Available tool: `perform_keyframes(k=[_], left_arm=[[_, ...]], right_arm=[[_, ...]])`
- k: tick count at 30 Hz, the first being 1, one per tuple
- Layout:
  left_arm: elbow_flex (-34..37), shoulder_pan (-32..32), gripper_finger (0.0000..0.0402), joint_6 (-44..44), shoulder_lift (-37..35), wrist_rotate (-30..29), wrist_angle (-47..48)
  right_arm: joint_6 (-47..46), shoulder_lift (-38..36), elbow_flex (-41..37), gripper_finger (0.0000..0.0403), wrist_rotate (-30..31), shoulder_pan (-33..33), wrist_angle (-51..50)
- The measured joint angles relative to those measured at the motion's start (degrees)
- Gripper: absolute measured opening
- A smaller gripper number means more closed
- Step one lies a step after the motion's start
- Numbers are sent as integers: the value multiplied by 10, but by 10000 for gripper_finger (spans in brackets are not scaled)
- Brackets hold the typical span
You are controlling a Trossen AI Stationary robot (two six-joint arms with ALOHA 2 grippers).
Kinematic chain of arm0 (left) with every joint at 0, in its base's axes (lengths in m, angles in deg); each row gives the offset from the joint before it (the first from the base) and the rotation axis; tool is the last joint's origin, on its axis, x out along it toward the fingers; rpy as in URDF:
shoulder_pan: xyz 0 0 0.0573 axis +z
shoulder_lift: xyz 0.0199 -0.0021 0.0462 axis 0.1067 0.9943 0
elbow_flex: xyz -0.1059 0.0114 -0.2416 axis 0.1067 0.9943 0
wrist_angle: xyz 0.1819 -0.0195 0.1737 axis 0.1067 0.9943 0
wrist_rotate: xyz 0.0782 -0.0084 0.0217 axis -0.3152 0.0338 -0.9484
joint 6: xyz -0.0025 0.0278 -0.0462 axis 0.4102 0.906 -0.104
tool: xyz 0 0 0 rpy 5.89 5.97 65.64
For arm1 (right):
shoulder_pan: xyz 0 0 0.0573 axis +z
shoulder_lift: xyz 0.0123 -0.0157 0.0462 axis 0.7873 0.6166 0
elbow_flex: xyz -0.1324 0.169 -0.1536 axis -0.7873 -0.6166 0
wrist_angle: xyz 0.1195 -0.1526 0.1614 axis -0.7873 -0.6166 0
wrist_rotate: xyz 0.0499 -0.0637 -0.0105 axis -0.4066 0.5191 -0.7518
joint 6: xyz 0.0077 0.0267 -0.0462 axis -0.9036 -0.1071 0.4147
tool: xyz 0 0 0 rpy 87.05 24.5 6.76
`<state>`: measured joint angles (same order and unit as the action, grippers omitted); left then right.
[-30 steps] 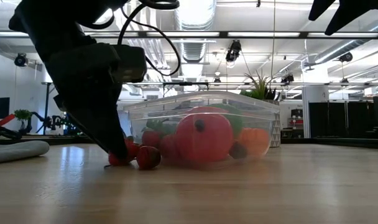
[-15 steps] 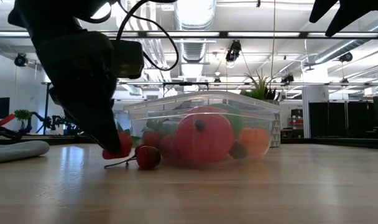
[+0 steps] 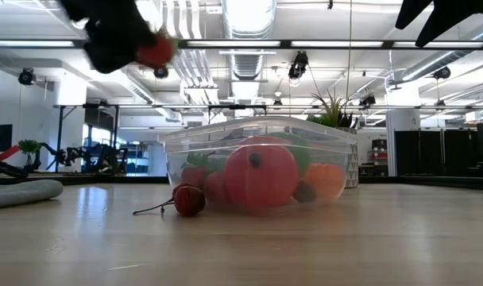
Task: Pick and placing Produce into tupperware
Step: Put the red strawberry into the transparent bin, then put the red cherry into the transparent bin
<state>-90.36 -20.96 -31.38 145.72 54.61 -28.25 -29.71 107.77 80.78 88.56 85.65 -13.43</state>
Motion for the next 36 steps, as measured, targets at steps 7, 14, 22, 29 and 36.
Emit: perform_keyframes(k=[7,14,22,29,36], left_arm=[[1,70,140,71,13,60,-50],[-29,85,154,108,85,96,-119],[-45,89,181,75,103,103,-79],[-35,33,192,59,59,77,48],[-29,6,193,51,100,64,-6]], right_arm=[[0,0,0,321,0,0,1],[-14,0,0,317,0,0,1],[-15,0,0,324,0,0,1],[-14,0,0,318,-2,0,1],[-14,0,-3,324,0,0,1]])
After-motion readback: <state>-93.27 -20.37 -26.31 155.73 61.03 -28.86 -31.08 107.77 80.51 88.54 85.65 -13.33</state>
